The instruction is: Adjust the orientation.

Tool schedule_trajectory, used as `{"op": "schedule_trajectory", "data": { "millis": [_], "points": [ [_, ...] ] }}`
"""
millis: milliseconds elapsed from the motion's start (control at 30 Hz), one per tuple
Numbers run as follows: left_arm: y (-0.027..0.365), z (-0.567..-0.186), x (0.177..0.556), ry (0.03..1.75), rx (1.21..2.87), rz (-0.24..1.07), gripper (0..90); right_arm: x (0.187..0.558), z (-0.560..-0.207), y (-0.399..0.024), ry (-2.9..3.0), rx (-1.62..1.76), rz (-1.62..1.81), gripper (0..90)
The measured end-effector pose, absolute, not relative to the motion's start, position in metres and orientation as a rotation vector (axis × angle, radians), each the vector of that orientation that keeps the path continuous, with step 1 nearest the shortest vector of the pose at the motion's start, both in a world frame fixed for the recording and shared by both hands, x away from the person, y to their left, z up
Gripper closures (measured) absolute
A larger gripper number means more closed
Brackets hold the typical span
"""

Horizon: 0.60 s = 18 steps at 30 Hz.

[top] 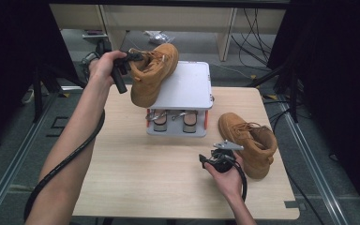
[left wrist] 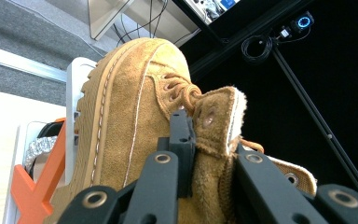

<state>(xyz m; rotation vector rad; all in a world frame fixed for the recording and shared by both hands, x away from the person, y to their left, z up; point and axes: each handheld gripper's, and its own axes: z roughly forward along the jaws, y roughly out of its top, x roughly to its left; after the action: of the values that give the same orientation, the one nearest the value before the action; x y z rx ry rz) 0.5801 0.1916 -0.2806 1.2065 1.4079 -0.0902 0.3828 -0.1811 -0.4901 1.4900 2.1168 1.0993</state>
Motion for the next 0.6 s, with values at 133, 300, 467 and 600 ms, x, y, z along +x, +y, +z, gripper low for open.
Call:
{"op": "schedule_trajectory", "data": {
  "millis": [133, 300, 467, 600],
  "points": [
    [0.19, -0.281, 0.583, 1.417, 1.197, -0.102, 82.2, 0.383, -0.491, -0.181, 2.121, 1.497, 1.092, 44.8],
    [0.187, -0.282, 0.587, 1.428, 1.185, -0.109, 82.1, 0.383, -0.49, -0.181, 2.121, 1.506, 1.088, 44.8],
    [0.184, -0.283, 0.589, 1.432, 1.167, -0.112, 82.1, 0.383, -0.49, -0.183, 2.117, 1.499, 1.114, 44.8],
    [0.181, -0.286, 0.591, 1.442, 1.154, -0.114, 80.9, 0.383, -0.492, -0.183, 2.124, 1.496, 1.11, 44.8]
  ]
}}
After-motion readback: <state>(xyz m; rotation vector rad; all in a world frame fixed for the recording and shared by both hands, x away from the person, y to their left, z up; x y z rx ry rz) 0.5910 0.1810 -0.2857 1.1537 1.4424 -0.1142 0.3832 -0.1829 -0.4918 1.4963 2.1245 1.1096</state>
